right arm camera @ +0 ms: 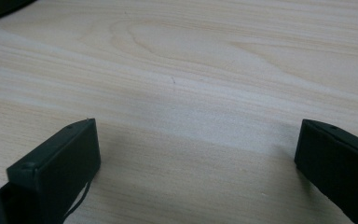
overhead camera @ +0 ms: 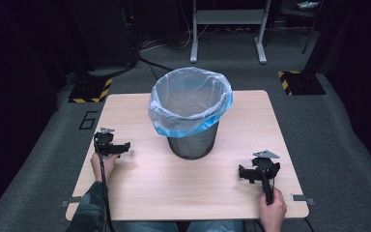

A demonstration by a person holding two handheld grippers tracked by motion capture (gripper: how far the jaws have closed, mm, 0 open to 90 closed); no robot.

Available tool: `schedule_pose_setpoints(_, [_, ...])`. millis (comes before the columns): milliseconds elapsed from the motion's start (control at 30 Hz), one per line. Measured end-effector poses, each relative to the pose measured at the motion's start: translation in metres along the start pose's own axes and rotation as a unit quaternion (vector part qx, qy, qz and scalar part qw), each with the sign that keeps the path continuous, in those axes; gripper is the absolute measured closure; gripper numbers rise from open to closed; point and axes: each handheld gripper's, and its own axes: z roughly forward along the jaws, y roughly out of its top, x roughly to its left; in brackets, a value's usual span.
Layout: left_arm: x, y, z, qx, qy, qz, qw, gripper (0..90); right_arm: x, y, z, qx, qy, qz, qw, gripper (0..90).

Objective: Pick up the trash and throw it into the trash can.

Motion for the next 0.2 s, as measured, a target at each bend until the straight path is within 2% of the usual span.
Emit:
schedule_pose_setpoints(33, [0.0002, -0.0034, 0.0025, 0.004, -0.001, 0.003, 1.0000, 3.6, 0.0000, 0.0000, 0.0000, 0.000, 0.000, 0.000, 1.0000, 0.0])
schedule_pose_setpoints(67, [-0.0008, -0.0076, 0.0047, 0.001, 0.007, 0.010, 0.9999, 3.3, 0.0000, 0.0000, 0.0000, 0.000, 0.000, 0.000, 1.0000, 0.0])
schedule_pose_setpoints(200, [-0.0014, -0.0096, 0.0043, -0.006, 0.007, 0.009, 0.9999, 1.8, 0.0000, 0.0000, 0.0000, 0.000, 0.000, 0.000, 1.0000, 0.0])
